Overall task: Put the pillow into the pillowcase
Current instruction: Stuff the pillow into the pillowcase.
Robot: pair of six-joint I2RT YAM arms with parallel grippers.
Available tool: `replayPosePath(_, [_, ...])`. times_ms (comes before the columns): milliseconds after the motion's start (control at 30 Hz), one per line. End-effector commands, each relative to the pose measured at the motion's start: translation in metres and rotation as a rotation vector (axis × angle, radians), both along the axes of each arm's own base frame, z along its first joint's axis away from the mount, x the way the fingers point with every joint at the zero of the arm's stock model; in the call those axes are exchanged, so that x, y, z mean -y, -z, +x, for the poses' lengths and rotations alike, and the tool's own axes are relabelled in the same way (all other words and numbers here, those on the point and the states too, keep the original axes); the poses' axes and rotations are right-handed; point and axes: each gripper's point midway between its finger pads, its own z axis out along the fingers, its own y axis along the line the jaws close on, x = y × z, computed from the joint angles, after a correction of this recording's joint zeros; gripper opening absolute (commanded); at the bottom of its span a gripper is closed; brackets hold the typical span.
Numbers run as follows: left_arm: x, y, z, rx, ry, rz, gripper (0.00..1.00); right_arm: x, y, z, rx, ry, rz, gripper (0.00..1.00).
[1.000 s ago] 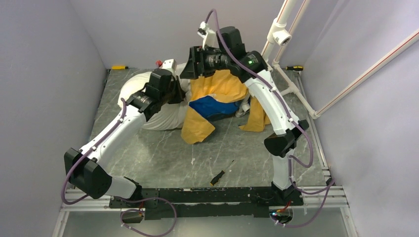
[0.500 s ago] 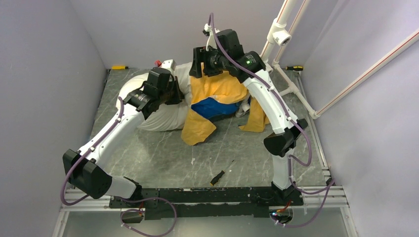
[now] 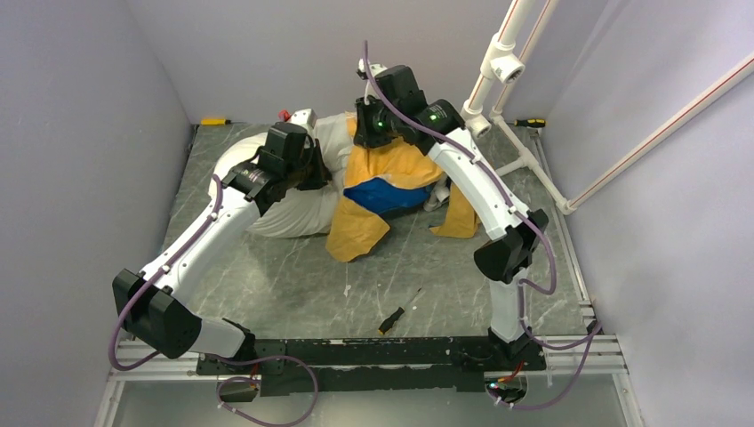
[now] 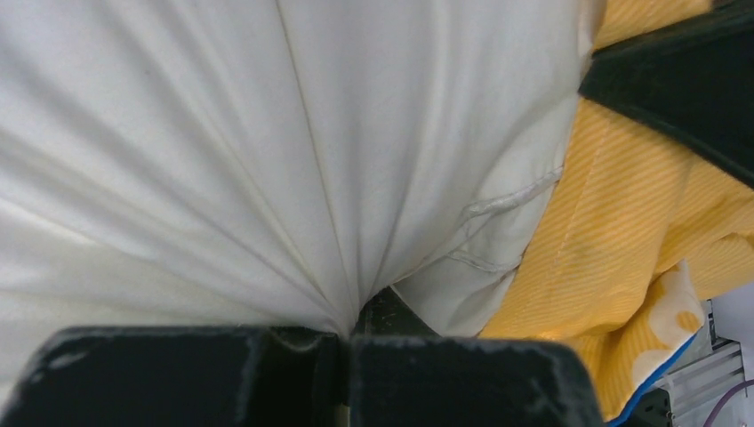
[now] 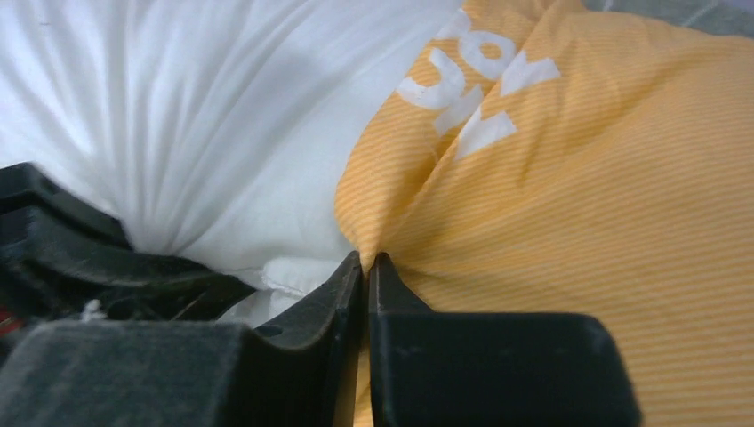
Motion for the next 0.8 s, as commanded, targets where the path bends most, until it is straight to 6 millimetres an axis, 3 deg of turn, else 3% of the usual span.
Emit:
replayPosePath(0, [0.012,-0.029,-0.001,0.073,0.044,-0.065,0.00,-0.017,-0.066,-0.024,0.093,-0.161,0.216,0.05])
replayPosePath(167, [0.010,-0.037,-0.003,0.101,0.045,-0.076,0.00,-0.050,-0.135,-0.075,0.185,-0.517,0.501,0.00])
replayPosePath(267, [0.001,-0.047,-0.001,0.146,0.000,-0.076,0.00,-0.062,-0.156,-0.092,0.148,-0.629,0.653,0.00])
replayPosePath(367, [-0.008,-0.066,0.000,0.219,-0.035,-0.088,0.00,-0.077,-0.155,-0.102,0.030,-0.767,0.747,0.00])
replayPosePath(667, [-0.052,-0.154,-0.006,0.555,-0.121,0.001,0.00,-0.095,-0.171,-0.084,-0.062,-0.900,0.890,0.00])
replayPosePath(767, [-0.057,-0.154,-0.009,0.579,-0.099,0.065,0.00,-0.097,-0.154,-0.081,-0.100,-0.894,0.868,0.00])
